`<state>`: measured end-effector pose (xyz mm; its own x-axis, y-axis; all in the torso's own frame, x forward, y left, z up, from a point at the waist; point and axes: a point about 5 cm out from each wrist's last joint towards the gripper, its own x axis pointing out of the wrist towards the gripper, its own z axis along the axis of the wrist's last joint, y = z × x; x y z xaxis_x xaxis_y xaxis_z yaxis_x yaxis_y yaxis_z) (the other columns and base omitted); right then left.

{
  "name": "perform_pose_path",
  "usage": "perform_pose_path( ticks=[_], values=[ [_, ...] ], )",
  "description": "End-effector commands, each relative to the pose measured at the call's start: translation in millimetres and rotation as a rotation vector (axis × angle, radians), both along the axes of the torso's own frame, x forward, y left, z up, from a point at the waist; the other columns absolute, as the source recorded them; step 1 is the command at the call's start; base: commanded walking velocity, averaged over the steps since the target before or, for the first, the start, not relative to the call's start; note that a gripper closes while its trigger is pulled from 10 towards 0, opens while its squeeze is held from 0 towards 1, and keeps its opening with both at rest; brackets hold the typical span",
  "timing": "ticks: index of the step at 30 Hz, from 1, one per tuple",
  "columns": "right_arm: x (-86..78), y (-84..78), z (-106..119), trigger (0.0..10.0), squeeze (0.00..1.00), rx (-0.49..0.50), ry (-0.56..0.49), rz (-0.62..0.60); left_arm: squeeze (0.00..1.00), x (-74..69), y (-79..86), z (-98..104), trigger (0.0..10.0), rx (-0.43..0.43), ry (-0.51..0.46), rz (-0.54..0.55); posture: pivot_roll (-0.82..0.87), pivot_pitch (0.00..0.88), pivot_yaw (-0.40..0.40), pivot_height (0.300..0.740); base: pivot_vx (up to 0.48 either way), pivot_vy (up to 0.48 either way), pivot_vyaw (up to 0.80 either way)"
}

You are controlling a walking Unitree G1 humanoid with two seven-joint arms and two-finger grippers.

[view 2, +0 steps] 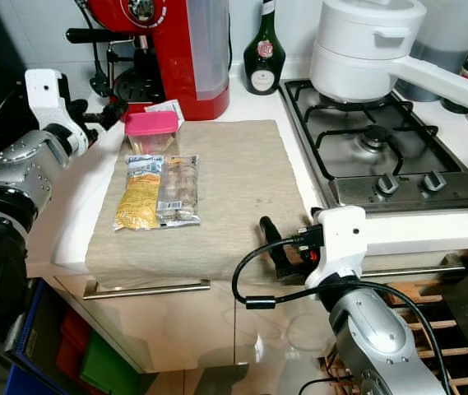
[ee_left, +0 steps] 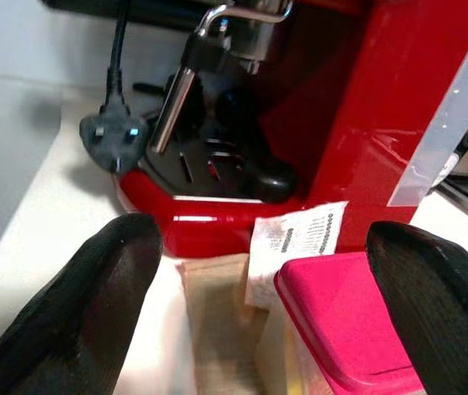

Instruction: Restocking fridge

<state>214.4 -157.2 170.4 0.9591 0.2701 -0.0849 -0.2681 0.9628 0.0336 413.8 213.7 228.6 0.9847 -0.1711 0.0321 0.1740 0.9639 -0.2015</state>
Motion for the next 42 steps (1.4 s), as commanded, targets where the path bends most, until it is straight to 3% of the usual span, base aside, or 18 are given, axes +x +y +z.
perform_pose_path(
  ticks=[1, 10, 22, 23, 32, 42],
  values=[
    [-2.8, 3.2, 4.3, 10.0, 0.0, 0.008, -0.008, 0.013, 0.0, 2.2, -3.2, 5.1, 10.0, -0.018, 0.011, 0.004, -0.38, 0.081, 0.07, 0.74, 0.0, 0.0, 0.0],
    [-4.2, 4.6, 3.1, 10.0, 0.0, 0.01, 0.001, 0.012, 0.0, 4.0, -28.1, -11.0, 10.0, 0.058, 0.09, -0.039, -0.38, 0.081, 0.072, 0.74, 0.0, 0.0, 0.0],
    [-4.2, 3.2, 3.4, 10.0, 0.0, 0.009, -0.001, 0.001, 0.0, 5.2, -38.4, -14.7, 9.8, -0.017, 0.111, -0.012, -0.39, 0.077, 0.073, 0.74, 0.0, 0.0, 0.0],
    [-4.3, 2.9, 3.3, 10.0, 0.0, 0.008, 0.0, 0.0, 0.0, 5.3, -38.2, -15.2, 0.0, -0.028, 0.113, -0.001, -0.4, 0.076, 0.072, 0.74, 0.0, 0.0, 0.0],
    [-5.6, -0.6, 2.6, 10.0, 0.0, -0.003, 0.008, -0.005, 0.0, 4.4, -32.9, -20.0, 0.0, -0.107, 0.14, 0.058, -0.4, 0.067, 0.055, 0.74, 0.0, 0.0, 0.0],
    [-0.9, -6.6, 2.0, 10.0, 0.0, -0.019, 0.02, -0.004, 0.0, 4.5, -35.3, -21.6, 0.0, -0.088, 0.15, 0.062, -0.4, 0.056, 0.025, 0.74, 0.0, 0.0, 0.0]
  ],
)
